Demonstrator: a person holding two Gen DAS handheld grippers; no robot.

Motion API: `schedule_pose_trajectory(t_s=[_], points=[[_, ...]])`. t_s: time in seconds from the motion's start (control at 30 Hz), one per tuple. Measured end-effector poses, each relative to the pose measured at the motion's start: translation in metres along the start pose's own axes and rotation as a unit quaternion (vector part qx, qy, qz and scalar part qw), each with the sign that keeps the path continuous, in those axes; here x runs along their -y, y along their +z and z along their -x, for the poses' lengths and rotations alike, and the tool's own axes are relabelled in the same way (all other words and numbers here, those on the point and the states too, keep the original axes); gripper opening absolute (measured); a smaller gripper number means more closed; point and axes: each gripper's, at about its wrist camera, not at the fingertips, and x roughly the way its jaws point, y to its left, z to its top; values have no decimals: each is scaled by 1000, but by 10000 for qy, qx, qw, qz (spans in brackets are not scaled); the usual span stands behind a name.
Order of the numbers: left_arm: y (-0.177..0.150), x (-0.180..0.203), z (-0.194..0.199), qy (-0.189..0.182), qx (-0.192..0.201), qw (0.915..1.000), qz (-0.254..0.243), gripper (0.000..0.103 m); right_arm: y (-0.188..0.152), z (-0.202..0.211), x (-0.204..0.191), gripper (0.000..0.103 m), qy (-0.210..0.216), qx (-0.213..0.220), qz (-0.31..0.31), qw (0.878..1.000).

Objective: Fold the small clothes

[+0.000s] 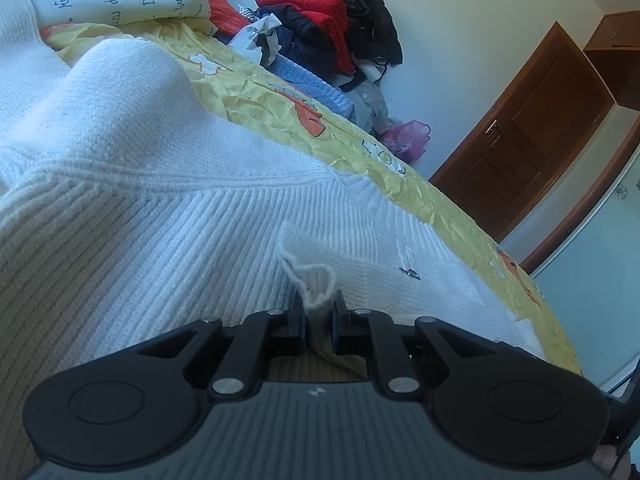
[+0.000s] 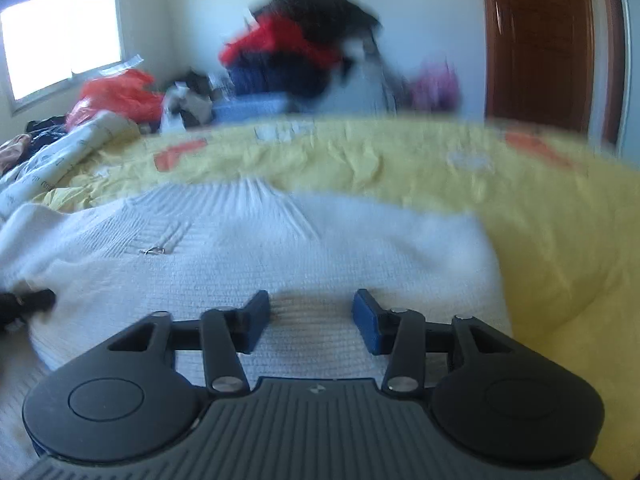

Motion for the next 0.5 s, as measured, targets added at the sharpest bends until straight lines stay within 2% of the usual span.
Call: schedule_pose_trajectory(t_s=[0.07, 0.17, 0.23, 0.27, 0.3, 0.33, 0.4, 0.47, 0.5], points=[[0, -1, 1, -15, -12, 10000, 27, 11, 0, -2, -4, 64, 10, -14, 105, 9999], [4, -4, 10, -110, -102, 9999, 87, 13, 2, -4, -11, 70, 16, -65, 260, 9996], [12, -10, 28, -96, -45, 9999, 103, 23, 2, -2, -15, 71, 19, -73, 295, 9995], [19, -17, 41, -52, 164, 9998, 122, 26, 1, -1, -16, 72, 23, -67, 296, 9995], [28, -26, 54, 48, 448, 9989, 118, 37, 1, 0, -17, 72, 33, -63, 293, 9995], [39, -37, 67, 225, 738, 9969, 126, 56, 1, 1, -17, 73, 46, -62, 291, 9995], [63, -67, 93, 834, 1410, 9861, 271, 80, 0, 1, -16, 76, 88, -71, 296, 9995], [90, -108, 113, 1379, 1866, 9705, 653, 80, 0, 1, -16, 78, 130, -78, 299, 9994], [103, -131, 121, 1484, 1977, 9644, 943, 79, 1, 1, -17, 79, 134, -80, 299, 9994]])
